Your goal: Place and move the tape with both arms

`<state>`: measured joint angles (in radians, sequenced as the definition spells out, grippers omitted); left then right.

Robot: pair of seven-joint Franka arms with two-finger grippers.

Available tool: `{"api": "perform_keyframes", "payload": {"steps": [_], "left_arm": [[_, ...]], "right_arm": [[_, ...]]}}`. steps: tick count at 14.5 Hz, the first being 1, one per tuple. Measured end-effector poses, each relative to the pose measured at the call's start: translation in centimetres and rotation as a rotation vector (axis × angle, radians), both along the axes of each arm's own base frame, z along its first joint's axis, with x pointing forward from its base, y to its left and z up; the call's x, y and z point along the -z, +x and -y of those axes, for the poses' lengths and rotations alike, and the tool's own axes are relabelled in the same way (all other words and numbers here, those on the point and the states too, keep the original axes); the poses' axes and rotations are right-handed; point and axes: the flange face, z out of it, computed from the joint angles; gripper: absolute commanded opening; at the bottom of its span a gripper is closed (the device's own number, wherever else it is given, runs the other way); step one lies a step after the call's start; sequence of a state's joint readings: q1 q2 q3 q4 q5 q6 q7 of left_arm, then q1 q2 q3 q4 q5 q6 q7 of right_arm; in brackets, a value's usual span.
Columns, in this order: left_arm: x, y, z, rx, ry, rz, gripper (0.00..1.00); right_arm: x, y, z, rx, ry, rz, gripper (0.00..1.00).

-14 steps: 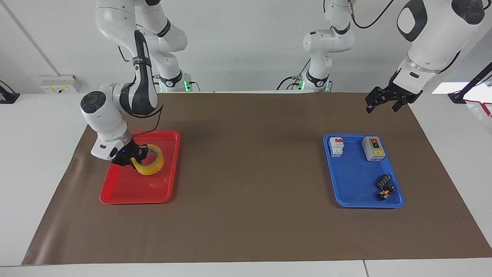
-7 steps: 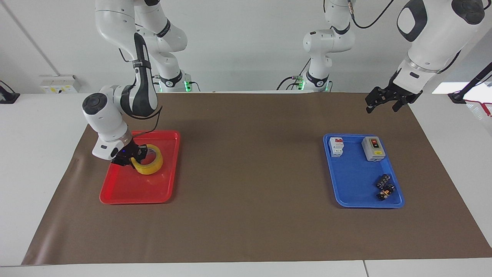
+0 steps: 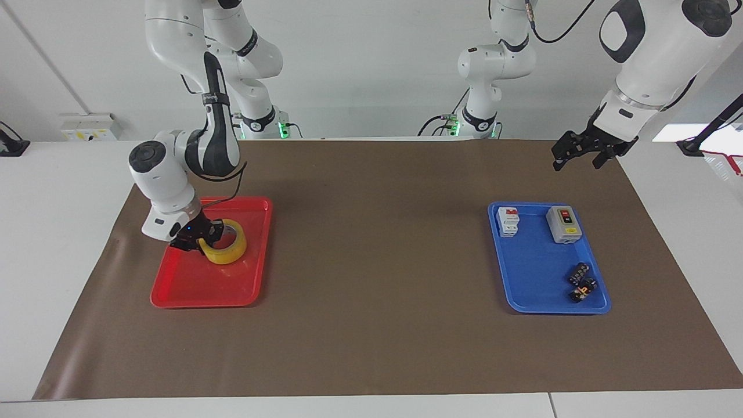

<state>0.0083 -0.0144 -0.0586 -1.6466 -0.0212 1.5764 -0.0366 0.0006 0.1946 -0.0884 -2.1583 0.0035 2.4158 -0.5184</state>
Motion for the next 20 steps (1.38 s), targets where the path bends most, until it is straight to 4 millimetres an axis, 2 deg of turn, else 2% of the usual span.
{"api": "perform_keyframes", "payload": {"steps": [4,5,6,7,11,13,15,18,20], "left_arm": [[0.0,0.0,0.0,0.000,0.000,0.000,1.00],[0.0,0.0,0.0,0.000,0.000,0.000,1.00],[0.0,0.0,0.0,0.000,0.000,0.000,1.00],[0.0,0.0,0.0,0.000,0.000,0.000,1.00],[0.0,0.0,-0.2,-0.003,0.000,0.000,1.00],[0.0,0.0,-0.4,-0.007,0.000,0.000,1.00],[0.0,0.0,-0.6,-0.011,0.000,0.000,1.00],[0.0,0.0,-0.6,-0.012,0.000,0.000,1.00],[0.0,0.0,-0.6,-0.012,0.000,0.000,1.00]], "right_arm": [[0.1,-0.1,0.8,0.002,-0.011,-0.001,0.00],[0.1,-0.2,1.0,0.002,-0.013,-0.001,0.18],[0.1,-0.2,1.3,0.000,-0.015,0.001,0.74],[0.2,-0.3,1.5,-0.003,-0.016,0.002,1.00],[-0.1,-0.2,1.7,-0.001,-0.017,0.011,1.00],[-1.0,0.1,1.5,0.030,-0.014,0.025,1.00],[-3.4,0.8,0.6,0.123,-0.004,0.027,1.00],[-9.2,2.1,-2.2,0.227,0.012,0.050,1.00],[-12.1,2.3,-3.4,0.266,0.016,0.079,1.00]]}}
